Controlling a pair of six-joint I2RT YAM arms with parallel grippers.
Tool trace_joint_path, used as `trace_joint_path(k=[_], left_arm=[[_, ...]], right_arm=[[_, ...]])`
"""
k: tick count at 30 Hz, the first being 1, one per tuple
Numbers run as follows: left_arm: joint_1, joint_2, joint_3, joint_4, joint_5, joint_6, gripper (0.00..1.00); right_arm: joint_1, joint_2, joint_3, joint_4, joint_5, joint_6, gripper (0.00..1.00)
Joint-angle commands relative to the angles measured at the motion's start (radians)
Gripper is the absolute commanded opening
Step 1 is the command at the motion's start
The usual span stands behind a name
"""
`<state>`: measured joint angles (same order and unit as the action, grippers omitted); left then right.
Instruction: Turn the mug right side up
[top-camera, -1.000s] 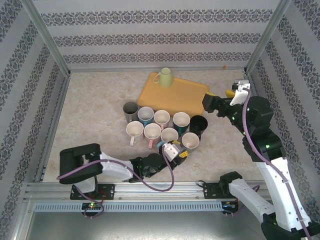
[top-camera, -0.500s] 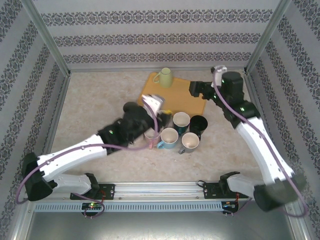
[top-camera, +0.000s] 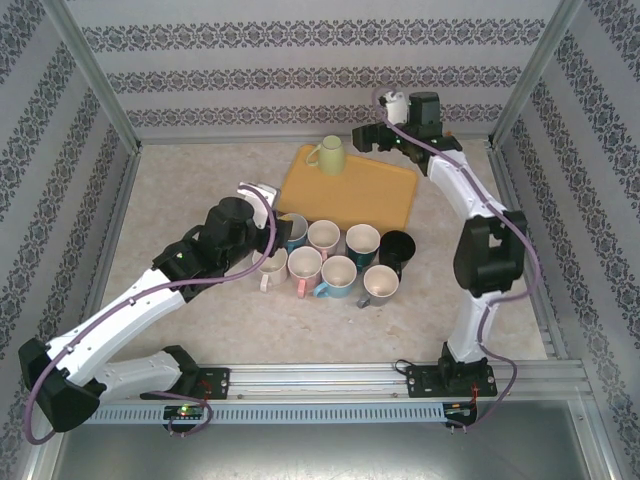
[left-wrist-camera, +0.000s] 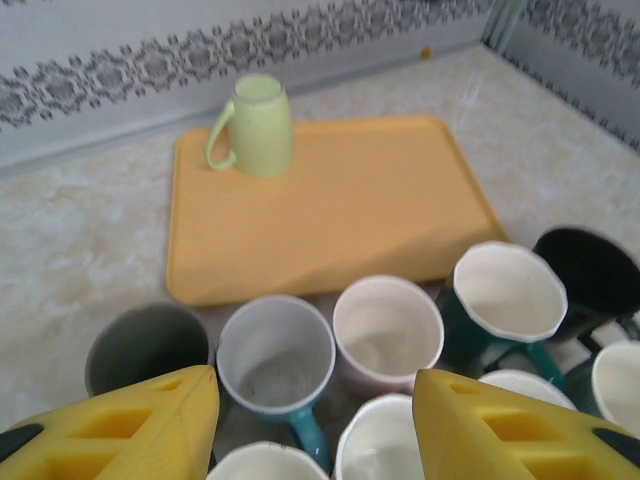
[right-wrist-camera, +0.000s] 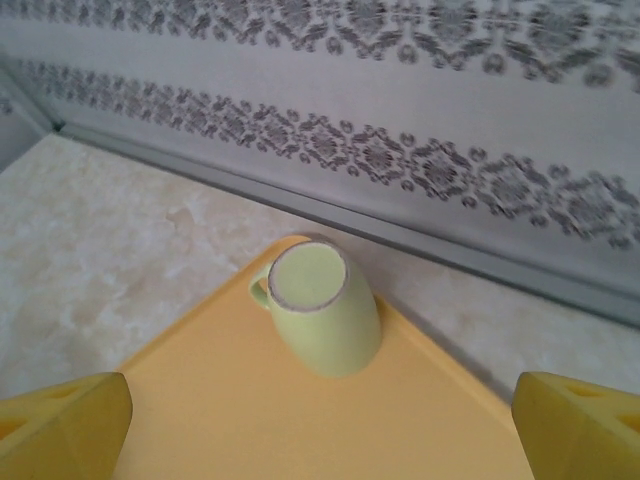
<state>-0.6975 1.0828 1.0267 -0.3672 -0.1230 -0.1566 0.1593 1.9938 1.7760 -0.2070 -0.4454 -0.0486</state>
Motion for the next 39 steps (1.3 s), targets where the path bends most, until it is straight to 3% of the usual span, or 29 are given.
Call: trace_joint_path(k=[1, 6, 11, 15, 21, 31, 35, 39], left_arm=[[0.018, 0.008, -0.005, 0.040, 0.038, 0.037, 0.54], [0.051, 0.025, -0.012, 0.057, 0.073, 0.008, 0.55], [0.083, 0.035, -0.022, 0.076, 0.123, -0.032, 0.54], [0.094, 0.052, -0.022, 0.081, 0.155, -0.056, 0.55], [0.096, 0.069, -0.023, 0.089, 0.185, -0.077, 0.54], [0.100, 0.078, -0.020, 0.094, 0.208, -0.090, 0.55], [0.106, 0.080, -0.016, 0.092, 0.226, -0.099, 0.55], [0.110, 0.077, -0.015, 0.095, 0.231, -0.106, 0.55]], right_arm=[[0.022, 0.093, 0.082, 0.010, -0.151, -0.227, 0.97], [0.079, 0.295, 0.319, -0.121, -0.047, -0.345, 0.98], [0.105, 0.496, 0.584, -0.193, 0.050, -0.301, 0.98], [0.113, 0.592, 0.689, -0.195, 0.094, -0.283, 0.98], [0.116, 0.680, 0.765, -0.180, 0.161, -0.262, 0.98], [0.119, 0.727, 0.835, -0.269, 0.080, -0.263, 0.98], [0.123, 0.727, 0.845, -0.333, 0.124, -0.263, 0.98], [0.130, 0.727, 0.846, -0.358, 0.160, -0.266, 0.91]])
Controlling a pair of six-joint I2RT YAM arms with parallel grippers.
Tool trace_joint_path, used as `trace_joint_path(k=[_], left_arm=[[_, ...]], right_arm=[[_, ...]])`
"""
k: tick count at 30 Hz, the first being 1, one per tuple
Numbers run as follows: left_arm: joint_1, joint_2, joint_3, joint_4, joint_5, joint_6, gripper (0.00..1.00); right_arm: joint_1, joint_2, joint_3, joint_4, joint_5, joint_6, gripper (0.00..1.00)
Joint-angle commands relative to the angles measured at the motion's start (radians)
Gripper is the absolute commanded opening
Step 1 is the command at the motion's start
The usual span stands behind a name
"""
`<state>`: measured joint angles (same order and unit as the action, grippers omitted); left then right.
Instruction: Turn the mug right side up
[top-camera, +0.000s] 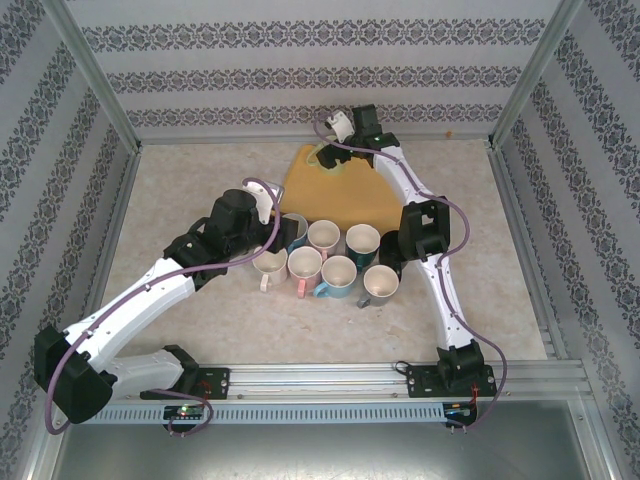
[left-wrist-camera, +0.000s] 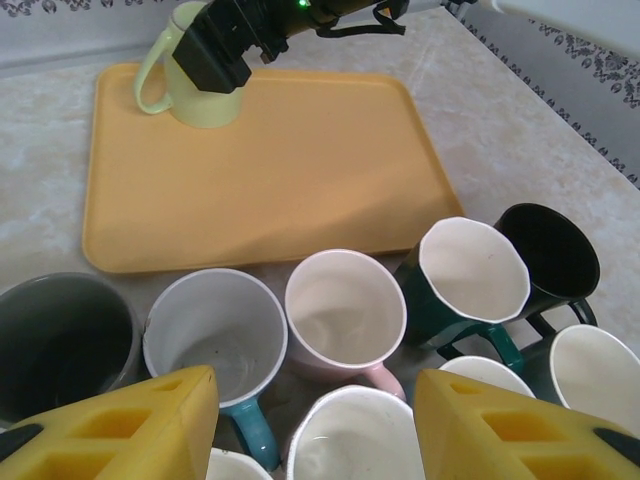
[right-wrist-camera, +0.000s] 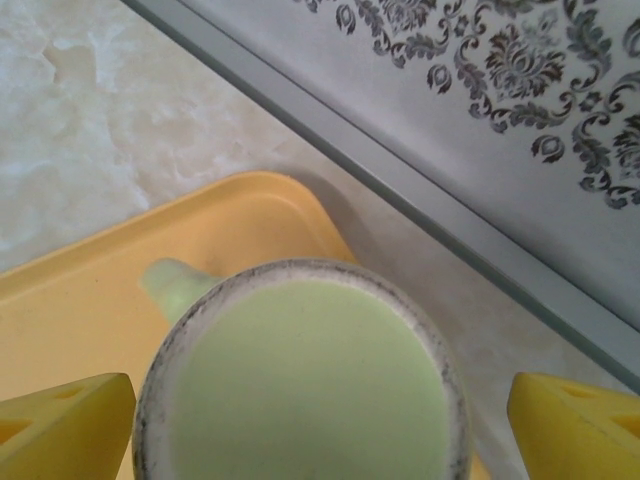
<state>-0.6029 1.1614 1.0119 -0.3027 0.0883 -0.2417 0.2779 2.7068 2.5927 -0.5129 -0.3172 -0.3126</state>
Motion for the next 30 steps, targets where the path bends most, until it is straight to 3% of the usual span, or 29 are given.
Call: trace_joint_path(k=[1, 9, 17, 25, 30], left_arm=[[0.017, -0.003, 0.000, 0.031, 0.021, -0.021, 0.55], [0.017, -0.021, -0.011, 0.040, 0.013, -0.020, 0.55], [0.016, -0.035, -0.016, 0.051, 0.013, -0.028, 0.54], [0.016, -0.048, -0.021, 0.056, 0.011, -0.034, 0.55], [0.016, -0.051, -0.021, 0.057, 0.013, -0.036, 0.54]], right_arm=[[0.016, 0.015, 0.032, -0.053, 0.044, -0.003, 0.88], [0.045, 0.004, 0.041, -0.085, 0.070, -0.008, 0.71], [0.051, -0.062, 0.003, -0.170, 0.053, -0.006, 0.65], [0.052, -0.231, -0.259, -0.118, 0.006, 0.061, 0.73], [0.062, -0.223, -0.268, -0.121, 0.016, 0.056, 0.88]])
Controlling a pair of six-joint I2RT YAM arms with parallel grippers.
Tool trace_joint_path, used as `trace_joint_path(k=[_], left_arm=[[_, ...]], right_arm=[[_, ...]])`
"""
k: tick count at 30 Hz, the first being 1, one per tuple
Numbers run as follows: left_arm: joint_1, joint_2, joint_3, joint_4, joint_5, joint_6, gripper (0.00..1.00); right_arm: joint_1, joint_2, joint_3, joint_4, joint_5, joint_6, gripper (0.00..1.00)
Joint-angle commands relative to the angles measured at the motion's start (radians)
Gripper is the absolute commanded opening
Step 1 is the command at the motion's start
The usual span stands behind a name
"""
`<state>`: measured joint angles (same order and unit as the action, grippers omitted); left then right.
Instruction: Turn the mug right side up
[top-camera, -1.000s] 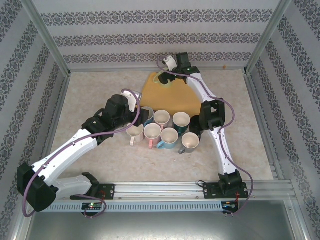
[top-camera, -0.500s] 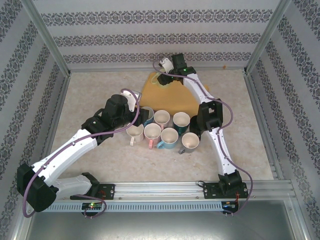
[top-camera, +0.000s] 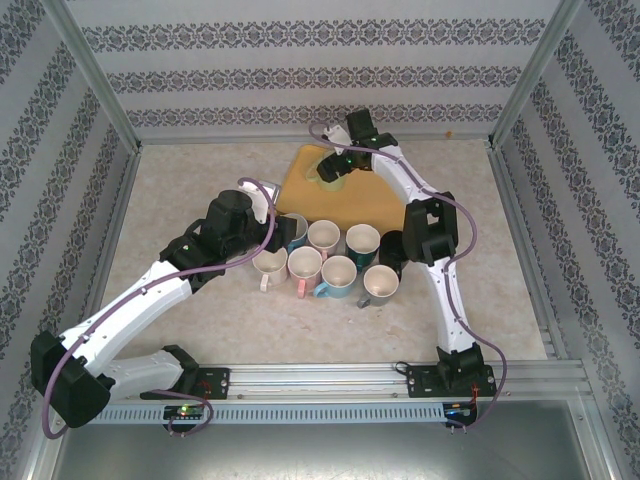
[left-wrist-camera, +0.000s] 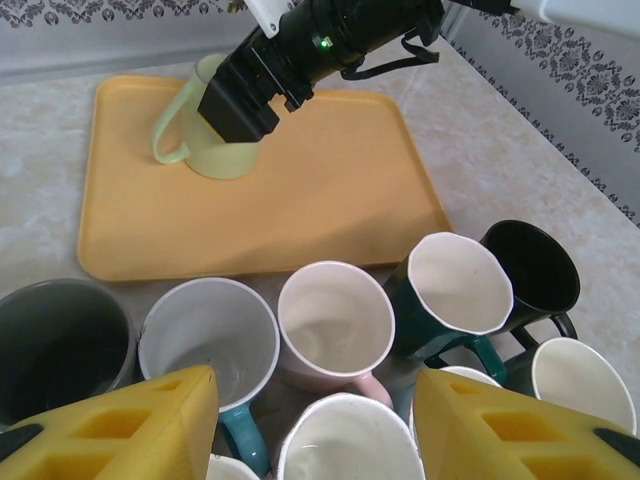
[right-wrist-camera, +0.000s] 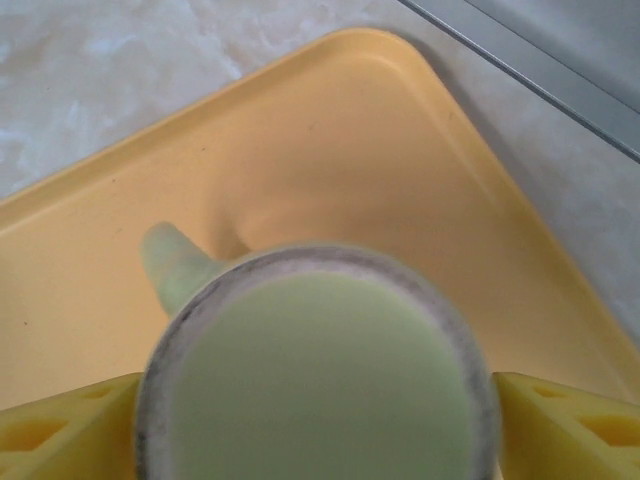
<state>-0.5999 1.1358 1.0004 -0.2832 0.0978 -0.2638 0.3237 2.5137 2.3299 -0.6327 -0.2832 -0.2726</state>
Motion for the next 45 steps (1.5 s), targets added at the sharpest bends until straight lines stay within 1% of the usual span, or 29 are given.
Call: trace_joint_path(k=[1, 2, 4, 9, 13, 19, 22, 26, 27, 31, 36, 40, 45], left_arm=[[0.013, -0.025, -0.010, 0.039, 0.004, -0.015, 0.55], [0.013, -0.025, -0.012, 0.042, 0.005, -0.016, 0.55], [0.011, -0.022, -0.014, 0.043, 0.010, -0.017, 0.55], [0.013, -0.018, -0.018, 0.048, 0.008, -0.013, 0.54], [0.013, -0.011, -0.015, 0.049, 0.015, -0.013, 0.55], [0.014, -0.009, -0.016, 0.051, 0.014, -0.012, 0.54], [0.013, -0.012, -0.018, 0.051, 0.014, -0.013, 0.55], [0.012, -0.015, -0.019, 0.051, 0.008, -0.012, 0.54], [0.013, -0.017, -0.020, 0.053, 0.008, -0.012, 0.55], [0.013, -0.019, -0.022, 0.055, 0.007, -0.012, 0.55], [0.014, -0.028, -0.025, 0.058, -0.008, -0.012, 0.54], [0.014, -0.037, -0.032, 0.063, -0.029, -0.012, 0.54], [0.014, -0.037, -0.025, 0.054, -0.049, -0.021, 0.55]], right_arm=[[0.017, -0.017, 0.009, -0.003, -0.003, 0.019, 0.92], [0.017, 0.004, 0.038, -0.018, 0.008, 0.019, 0.94], [0.016, 0.049, 0.111, -0.061, 0.018, 0.009, 0.96], [0.015, 0.137, 0.253, -0.150, -0.001, -0.027, 0.96], [0.018, 0.146, 0.250, -0.158, -0.018, -0.044, 0.94], [0.018, 0.141, 0.250, -0.173, -0.057, -0.038, 0.89], [0.020, 0.143, 0.252, -0.178, -0.061, -0.037, 0.82], [0.021, 0.136, 0.253, -0.200, -0.048, -0.028, 0.64], [0.021, 0.130, 0.249, -0.205, -0.050, -0.027, 0.61], [0.015, 0.075, 0.190, -0.171, -0.050, -0.006, 0.58], [-0.005, -0.047, 0.068, -0.038, -0.060, 0.079, 0.52], [-0.023, -0.168, -0.061, 0.115, -0.088, 0.167, 0.52], [-0.036, -0.312, -0.195, 0.259, -0.122, 0.243, 0.52]])
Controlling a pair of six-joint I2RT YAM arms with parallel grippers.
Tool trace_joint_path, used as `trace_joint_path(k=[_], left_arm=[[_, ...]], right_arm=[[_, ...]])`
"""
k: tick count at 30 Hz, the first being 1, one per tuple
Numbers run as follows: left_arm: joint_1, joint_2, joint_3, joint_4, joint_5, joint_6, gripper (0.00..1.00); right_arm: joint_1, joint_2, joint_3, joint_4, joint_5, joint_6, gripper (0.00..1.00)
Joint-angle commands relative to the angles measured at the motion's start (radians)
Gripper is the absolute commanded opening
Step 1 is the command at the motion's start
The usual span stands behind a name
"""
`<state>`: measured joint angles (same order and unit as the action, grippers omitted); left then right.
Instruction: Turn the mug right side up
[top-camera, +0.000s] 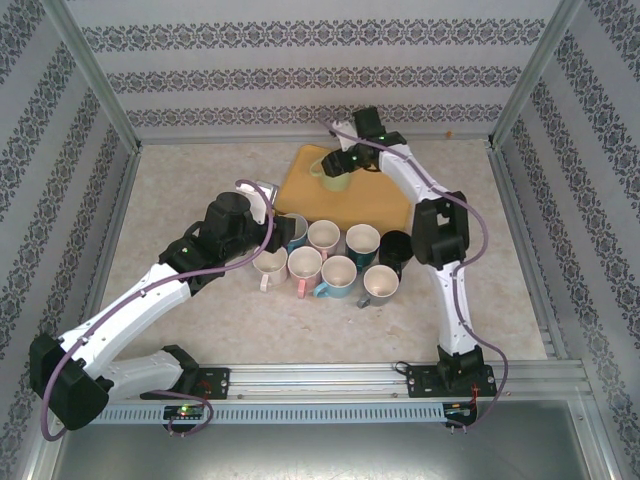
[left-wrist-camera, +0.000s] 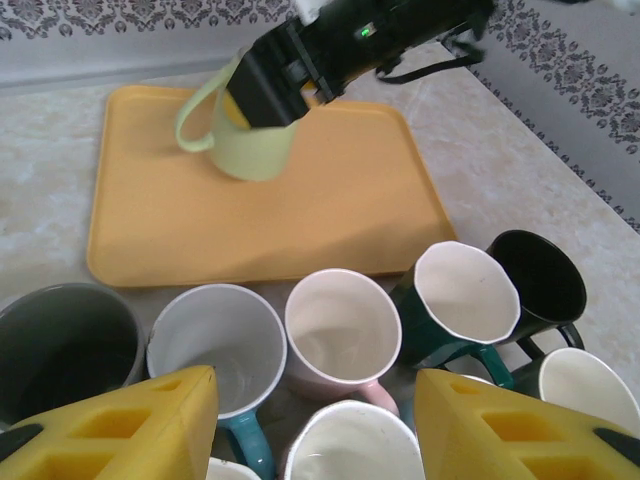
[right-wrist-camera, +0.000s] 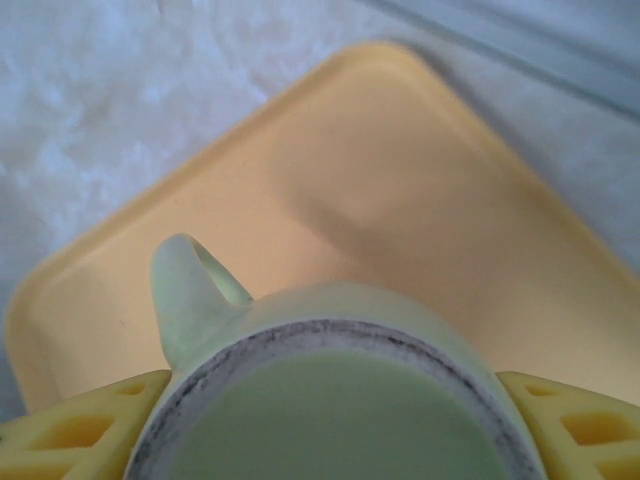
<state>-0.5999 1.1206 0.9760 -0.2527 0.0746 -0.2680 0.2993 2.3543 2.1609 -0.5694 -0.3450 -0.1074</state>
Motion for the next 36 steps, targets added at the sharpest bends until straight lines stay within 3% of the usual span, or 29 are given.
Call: trace_joint_path(k=[1, 6, 8, 14, 20, 24, 30, 36], left_arm=[[0.014, -0.020, 0.002, 0.020, -0.029, -0.022, 0.55], [0.033, -0.018, 0.022, 0.009, -0.013, -0.070, 0.56], [0.053, -0.009, 0.057, -0.018, 0.026, -0.123, 0.62], [0.097, -0.004, 0.135, -0.006, 0.262, -0.298, 0.65], [0.165, -0.007, 0.133, 0.140, 0.564, -0.646, 0.65], [0.192, -0.006, 0.061, 0.361, 0.690, -0.950, 0.64], [0.198, 0.019, -0.086, 0.774, 0.715, -1.397, 0.63], [0.197, 0.011, -0.143, 0.843, 0.676, -1.493, 0.64]], right_arm=[[-0.013, -0.181, -0.056, 0.221, -0.065, 0.092, 0.52], [-0.022, -0.338, -0.211, 0.361, -0.086, 0.137, 0.51], [-0.021, -0.405, -0.283, 0.429, -0.103, 0.153, 0.51], [0.000, -0.659, -0.617, 0.766, -0.087, 0.208, 0.49], [0.061, -0.882, -0.855, 0.863, -0.062, 0.093, 0.49], [0.110, -1.019, -1.006, 0.945, -0.057, 0.034, 0.49], [0.210, -1.175, -1.152, 0.967, -0.030, -0.144, 0.47], [0.265, -1.268, -1.206, 0.940, -0.005, -0.225, 0.46]])
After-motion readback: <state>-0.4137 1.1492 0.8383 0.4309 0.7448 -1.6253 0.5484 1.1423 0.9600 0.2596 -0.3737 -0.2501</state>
